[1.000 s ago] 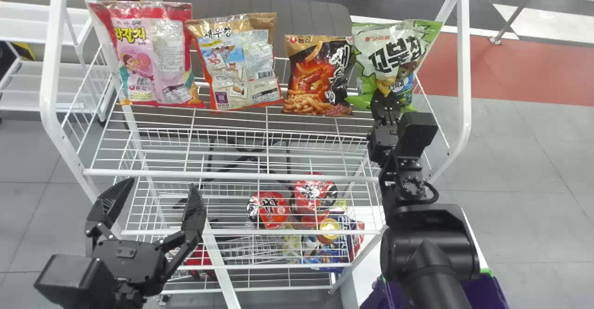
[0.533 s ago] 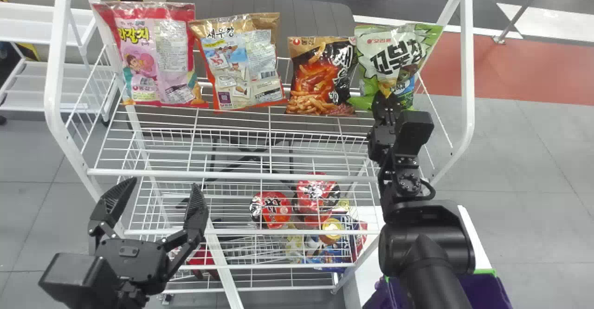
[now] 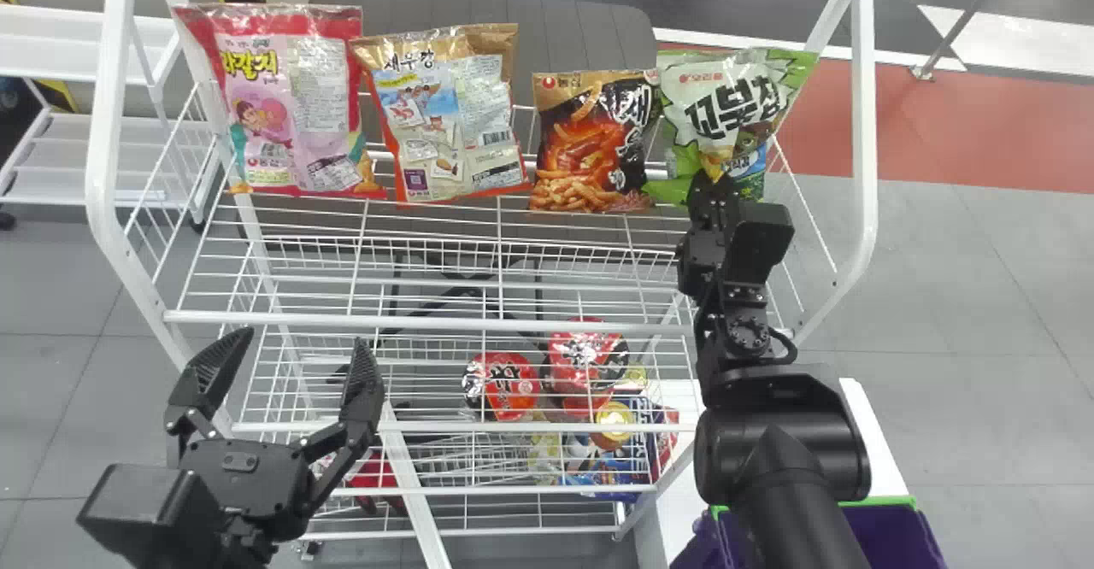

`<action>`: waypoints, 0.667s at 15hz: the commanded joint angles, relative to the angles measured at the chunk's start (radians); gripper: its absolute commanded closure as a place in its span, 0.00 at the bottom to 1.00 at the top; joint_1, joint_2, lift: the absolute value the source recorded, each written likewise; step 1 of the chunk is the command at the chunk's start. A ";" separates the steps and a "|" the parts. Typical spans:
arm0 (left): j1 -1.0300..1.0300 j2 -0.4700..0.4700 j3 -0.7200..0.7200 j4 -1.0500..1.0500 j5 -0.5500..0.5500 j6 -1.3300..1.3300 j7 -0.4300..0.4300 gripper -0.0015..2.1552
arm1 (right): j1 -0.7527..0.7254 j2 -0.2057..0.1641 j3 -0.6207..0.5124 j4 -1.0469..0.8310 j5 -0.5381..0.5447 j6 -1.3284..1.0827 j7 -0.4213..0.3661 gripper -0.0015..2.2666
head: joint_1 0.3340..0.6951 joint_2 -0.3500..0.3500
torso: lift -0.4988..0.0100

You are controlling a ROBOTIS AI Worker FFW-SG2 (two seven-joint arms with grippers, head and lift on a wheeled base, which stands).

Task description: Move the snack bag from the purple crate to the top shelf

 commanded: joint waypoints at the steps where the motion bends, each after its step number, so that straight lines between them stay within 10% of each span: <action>1: -0.005 -0.002 -0.003 0.004 -0.002 0.000 -0.001 0.05 | 0.003 0.001 -0.004 -0.001 -0.005 0.008 -0.011 0.72 | 1.00 0.25 | 0.98; 7: -0.009 -0.003 -0.006 0.012 -0.002 0.000 -0.001 0.05 | 0.001 0.001 -0.007 -0.002 -0.002 0.033 -0.025 0.72 | 1.00 0.23 | 0.98; 10: -0.017 -0.005 -0.007 0.019 -0.002 0.000 -0.001 0.05 | -0.011 0.001 -0.009 0.010 -0.010 0.039 -0.025 0.56 | 1.00 0.23 | 0.98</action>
